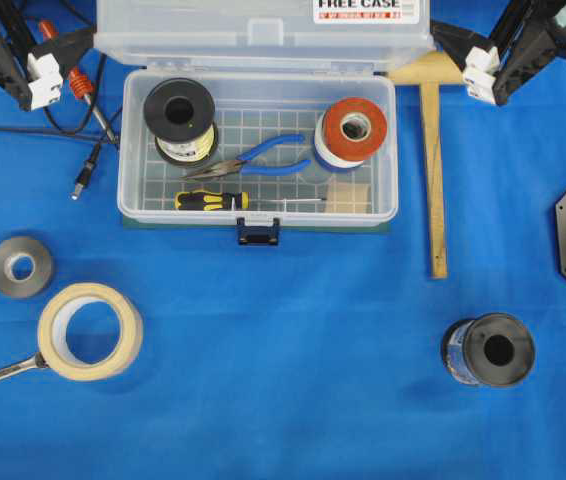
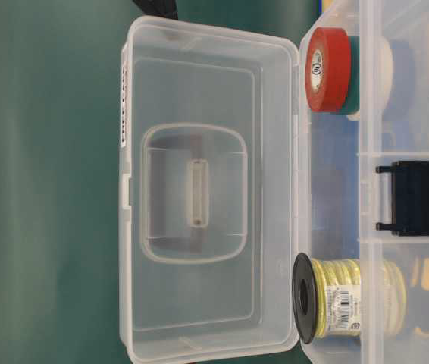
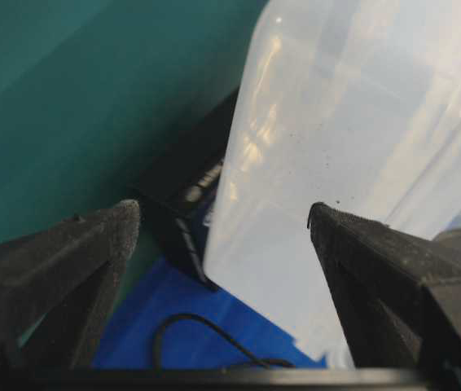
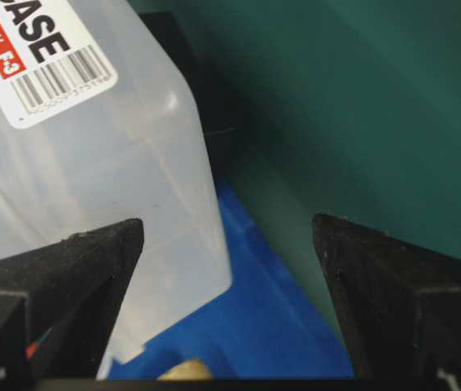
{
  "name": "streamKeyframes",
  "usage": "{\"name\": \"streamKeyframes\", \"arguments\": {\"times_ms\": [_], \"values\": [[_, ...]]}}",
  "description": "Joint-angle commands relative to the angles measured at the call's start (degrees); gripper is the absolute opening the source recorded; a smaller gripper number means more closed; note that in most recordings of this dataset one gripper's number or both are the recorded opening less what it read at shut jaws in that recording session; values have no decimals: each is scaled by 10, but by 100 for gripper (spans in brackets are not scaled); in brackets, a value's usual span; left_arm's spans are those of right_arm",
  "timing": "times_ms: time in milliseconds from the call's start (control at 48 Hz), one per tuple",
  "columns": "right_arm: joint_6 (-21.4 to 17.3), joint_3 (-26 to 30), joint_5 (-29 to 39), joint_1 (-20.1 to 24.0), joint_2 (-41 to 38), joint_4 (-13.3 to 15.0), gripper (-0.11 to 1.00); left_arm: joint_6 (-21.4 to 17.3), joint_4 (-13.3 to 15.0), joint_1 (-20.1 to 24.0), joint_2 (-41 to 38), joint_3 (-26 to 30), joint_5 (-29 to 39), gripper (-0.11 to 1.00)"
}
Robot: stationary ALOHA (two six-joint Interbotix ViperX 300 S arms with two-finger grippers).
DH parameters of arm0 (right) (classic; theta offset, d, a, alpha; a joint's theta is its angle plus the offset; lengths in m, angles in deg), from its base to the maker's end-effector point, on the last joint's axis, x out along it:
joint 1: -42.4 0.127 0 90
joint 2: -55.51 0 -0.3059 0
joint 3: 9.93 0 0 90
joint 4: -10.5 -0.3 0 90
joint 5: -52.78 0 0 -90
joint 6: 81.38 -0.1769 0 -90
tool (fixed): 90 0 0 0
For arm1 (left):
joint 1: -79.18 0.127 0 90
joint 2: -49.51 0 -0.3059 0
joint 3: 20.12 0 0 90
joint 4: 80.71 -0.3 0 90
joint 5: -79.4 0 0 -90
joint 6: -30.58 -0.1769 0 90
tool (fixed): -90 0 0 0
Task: Open the tool box with both arms.
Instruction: 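Push the lid fully open past vertical with both grippers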
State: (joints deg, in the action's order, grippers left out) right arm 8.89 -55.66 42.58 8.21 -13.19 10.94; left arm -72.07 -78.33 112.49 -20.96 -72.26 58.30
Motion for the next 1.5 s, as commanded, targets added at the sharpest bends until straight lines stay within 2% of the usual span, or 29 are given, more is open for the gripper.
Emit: {"name": "streamKeyframes", "arguments": {"times_ms": [0,437,833,1083,1478], "values": [[-3,40,-24,3,-13,-2,87,-1,-3,-5,-8,36,-21,90],[0,76,-30,-42,-73,-1,87,-2,-3,54,-57,70,-29,90],[1,97,-25,-66,-100,-1,87,-2,-3,83,-94,95,-21,90],[1,78,4,-92,-74,-1,87,-2,-3,110,-68,73,-6,90],[1,23,74,-128,35,1,87,-2,-3,144,32,6,15,90]]}}
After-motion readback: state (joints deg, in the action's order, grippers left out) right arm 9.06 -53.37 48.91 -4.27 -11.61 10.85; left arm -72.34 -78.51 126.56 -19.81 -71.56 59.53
